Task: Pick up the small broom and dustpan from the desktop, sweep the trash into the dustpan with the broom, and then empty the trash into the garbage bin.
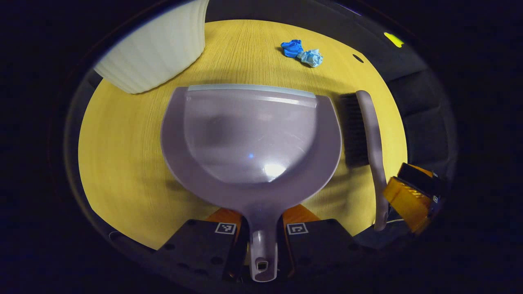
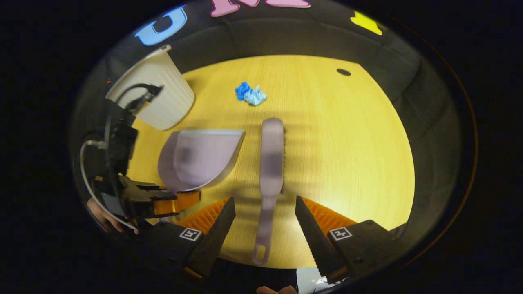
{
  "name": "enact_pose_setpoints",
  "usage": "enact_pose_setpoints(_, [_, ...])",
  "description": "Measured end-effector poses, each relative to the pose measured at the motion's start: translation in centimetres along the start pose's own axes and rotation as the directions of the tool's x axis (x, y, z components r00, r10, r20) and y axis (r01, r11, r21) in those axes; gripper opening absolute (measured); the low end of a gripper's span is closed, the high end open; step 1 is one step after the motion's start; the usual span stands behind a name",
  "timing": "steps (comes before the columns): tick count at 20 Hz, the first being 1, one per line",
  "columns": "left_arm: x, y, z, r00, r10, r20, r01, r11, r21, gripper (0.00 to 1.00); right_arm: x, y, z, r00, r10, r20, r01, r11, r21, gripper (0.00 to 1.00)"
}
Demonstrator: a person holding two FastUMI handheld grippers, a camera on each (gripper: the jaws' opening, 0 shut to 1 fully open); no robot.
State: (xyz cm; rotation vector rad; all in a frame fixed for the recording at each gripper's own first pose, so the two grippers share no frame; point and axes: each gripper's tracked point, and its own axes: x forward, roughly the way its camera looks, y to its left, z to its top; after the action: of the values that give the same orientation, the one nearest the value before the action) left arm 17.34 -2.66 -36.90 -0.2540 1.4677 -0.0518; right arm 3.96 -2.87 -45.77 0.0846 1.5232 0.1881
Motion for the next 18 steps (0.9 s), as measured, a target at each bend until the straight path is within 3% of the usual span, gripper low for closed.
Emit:
enact_pose_setpoints(3, [-0.1,0.2,0.0,0.998,-0.062,0.027,0.062,0.998,-0.002,0.29,2.4,-0.3,-1.2,0.987,-0.067,-0.143,0.072,0.997,0.036,0.97])
enact_pose_setpoints(7, [-0.1,0.3,-0.1,0.994,-0.109,0.034,0.108,0.994,0.014,0.29,4.9,-1.9,-2.0,0.959,-0.153,-0.237,0.172,0.983,0.064,0.98])
enact_pose_setpoints(9, [-0.2,0.4,-0.1,0.991,-0.129,0.035,0.128,0.992,0.021,0.29,5.2,-1.9,-2.1,0.950,-0.154,-0.273,0.183,0.980,0.084,0.95])
enact_pose_setpoints(10, [-0.2,0.5,-0.2,0.990,-0.138,0.035,0.137,0.990,0.021,0.29,5.6,-2.0,-2.1,0.947,-0.159,-0.279,0.191,0.977,0.091,0.83])
enact_pose_setpoints(14, [-0.3,0.5,-0.1,0.987,-0.160,0.036,0.159,0.987,0.020,0.29,6.0,-1.2,-2.0,0.942,-0.105,-0.320,0.155,0.979,0.135,0.56])
enact_pose_setpoints(15, [-0.2,0.5,-0.1,0.986,-0.163,0.036,0.162,0.987,0.022,0.29,6.1,-1.3,-1.5,0.941,-0.106,-0.323,0.158,0.977,0.140,0.63])
enact_pose_setpoints(16, [-0.3,0.5,-0.1,0.985,-0.166,0.035,0.166,0.986,0.022,0.29,5.9,-1.2,-1.3,0.938,-0.102,-0.332,0.153,0.980,0.129,0.37])
enact_pose_setpoints(17, [-0.3,0.5,0.0,0.985,-0.169,0.033,0.168,0.985,0.022,0.29,6.1,-1.5,-1.4,0.932,-0.112,-0.344,0.158,0.981,0.109,0.35])
enact_pose_setpoints(18, [-0.3,0.5,0.0,0.984,-0.172,0.033,0.172,0.985,0.024,0.29,6.2,-1.3,-1.5,0.934,-0.107,-0.341,0.143,0.987,0.080,0.21])
